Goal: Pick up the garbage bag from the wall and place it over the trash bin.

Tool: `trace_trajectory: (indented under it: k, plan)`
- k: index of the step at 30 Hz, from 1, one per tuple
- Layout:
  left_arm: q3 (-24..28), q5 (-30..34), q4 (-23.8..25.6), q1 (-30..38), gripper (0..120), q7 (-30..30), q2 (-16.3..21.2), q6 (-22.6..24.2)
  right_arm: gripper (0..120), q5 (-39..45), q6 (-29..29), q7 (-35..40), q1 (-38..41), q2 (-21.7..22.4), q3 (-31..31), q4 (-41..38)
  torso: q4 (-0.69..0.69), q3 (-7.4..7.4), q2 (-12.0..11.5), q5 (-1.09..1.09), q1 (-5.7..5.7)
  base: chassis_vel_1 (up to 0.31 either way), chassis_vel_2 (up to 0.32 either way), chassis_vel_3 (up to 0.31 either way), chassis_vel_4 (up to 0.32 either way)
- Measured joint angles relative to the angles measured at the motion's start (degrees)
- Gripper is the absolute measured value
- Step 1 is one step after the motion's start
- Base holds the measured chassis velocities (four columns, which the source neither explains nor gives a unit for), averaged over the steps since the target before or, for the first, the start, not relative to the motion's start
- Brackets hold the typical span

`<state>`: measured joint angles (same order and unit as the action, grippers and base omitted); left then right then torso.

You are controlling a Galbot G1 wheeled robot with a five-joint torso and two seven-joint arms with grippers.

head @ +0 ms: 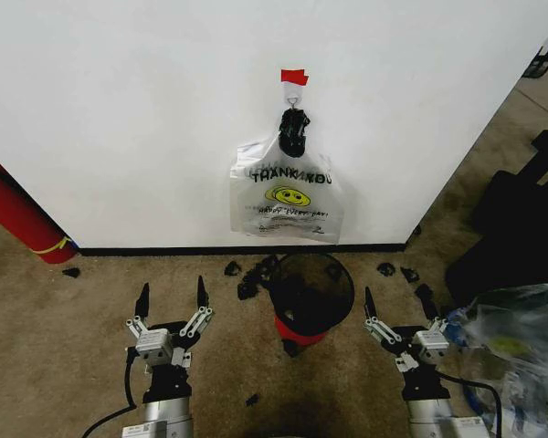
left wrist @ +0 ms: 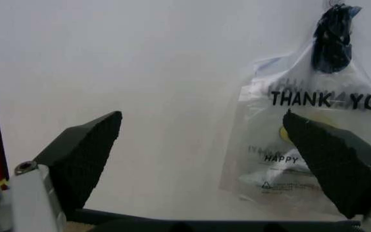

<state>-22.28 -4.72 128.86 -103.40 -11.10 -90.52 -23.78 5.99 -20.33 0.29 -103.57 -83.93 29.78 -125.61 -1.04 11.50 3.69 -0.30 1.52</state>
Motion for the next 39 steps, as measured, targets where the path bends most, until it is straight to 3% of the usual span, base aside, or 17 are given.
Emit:
trace_trajectory:
  k: [39]
  plan:
    - [0.05, 0.4, 0.56, -0.8, 99, -0.22, 0.05, 0.03, 100, 0.47, 0.67, -0.87, 0.53, 0.53, -0.98, 0.3, 0.0, 0.0, -0.01, 0.0, 0.0, 0.0, 0.0, 0.0, 0.0]
